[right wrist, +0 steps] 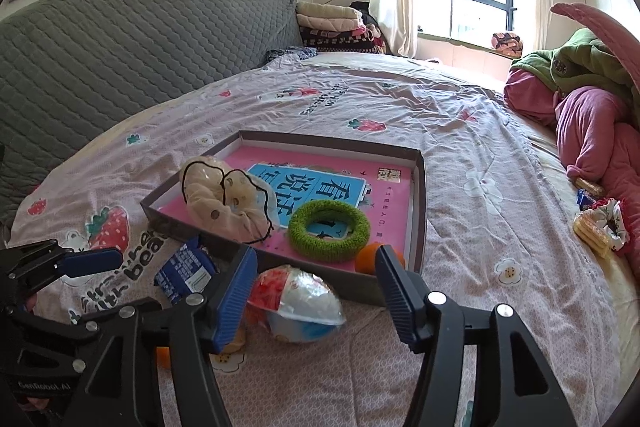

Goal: Organize objects
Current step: 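Withdraw both tools from the tray toward the loose items on the bed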

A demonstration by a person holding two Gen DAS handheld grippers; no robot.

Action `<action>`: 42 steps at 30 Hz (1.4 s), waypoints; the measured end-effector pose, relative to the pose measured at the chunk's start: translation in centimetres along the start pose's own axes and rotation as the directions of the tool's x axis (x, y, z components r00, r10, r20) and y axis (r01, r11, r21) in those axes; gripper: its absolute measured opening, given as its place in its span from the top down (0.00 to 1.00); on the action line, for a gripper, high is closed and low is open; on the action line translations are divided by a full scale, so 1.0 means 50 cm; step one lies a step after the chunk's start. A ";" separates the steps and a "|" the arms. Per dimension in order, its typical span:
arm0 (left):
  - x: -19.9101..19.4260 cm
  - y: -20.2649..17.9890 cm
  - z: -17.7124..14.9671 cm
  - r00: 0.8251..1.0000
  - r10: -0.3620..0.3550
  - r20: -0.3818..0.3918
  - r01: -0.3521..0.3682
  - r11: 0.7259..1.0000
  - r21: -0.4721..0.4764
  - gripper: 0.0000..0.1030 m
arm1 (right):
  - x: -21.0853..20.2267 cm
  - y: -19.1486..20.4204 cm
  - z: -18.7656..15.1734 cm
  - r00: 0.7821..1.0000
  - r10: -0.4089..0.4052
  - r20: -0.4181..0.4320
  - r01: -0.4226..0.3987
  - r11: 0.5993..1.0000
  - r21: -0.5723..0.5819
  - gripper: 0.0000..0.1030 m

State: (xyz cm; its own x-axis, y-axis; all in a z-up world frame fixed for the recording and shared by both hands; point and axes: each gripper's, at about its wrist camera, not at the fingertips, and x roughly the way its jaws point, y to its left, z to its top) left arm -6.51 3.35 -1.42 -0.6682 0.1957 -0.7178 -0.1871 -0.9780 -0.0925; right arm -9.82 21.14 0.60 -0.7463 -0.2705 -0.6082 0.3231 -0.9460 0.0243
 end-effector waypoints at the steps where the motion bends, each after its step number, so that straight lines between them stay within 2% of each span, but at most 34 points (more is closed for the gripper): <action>1: 0.001 -0.001 -0.002 1.000 0.003 -0.003 -0.003 1.000 0.000 0.32 | 0.001 0.000 -0.001 1.000 -0.001 -0.004 0.001 1.000 0.001 0.41; 10: 0.000 -0.023 -0.023 1.000 -0.006 -0.017 0.006 1.000 0.030 0.32 | -0.006 -0.001 -0.008 1.000 -0.009 -0.003 0.009 1.000 0.004 0.41; 19: -0.004 -0.023 -0.028 0.999 -0.006 -0.031 0.007 1.000 0.020 0.32 | -0.012 0.006 -0.015 1.000 -0.022 0.001 0.022 1.000 -0.009 0.41; 38: 0.020 -0.037 -0.053 0.997 -0.024 -0.072 0.027 0.999 0.043 0.32 | 0.029 -0.007 -0.043 0.994 0.022 -0.104 -0.016 0.998 0.059 0.41; 42: 0.026 -0.037 -0.057 0.997 -0.027 -0.078 0.031 0.999 0.040 0.32 | 0.039 -0.011 -0.048 0.991 0.054 -0.123 -0.043 0.996 0.084 0.41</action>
State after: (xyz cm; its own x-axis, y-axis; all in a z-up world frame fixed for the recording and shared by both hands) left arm -4.98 5.21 -4.16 -0.6044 0.2163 -0.7667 -0.2359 -0.9679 -0.0871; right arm -10.06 21.59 -2.51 -0.6504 -0.2967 -0.6992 0.3054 -0.9450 0.1169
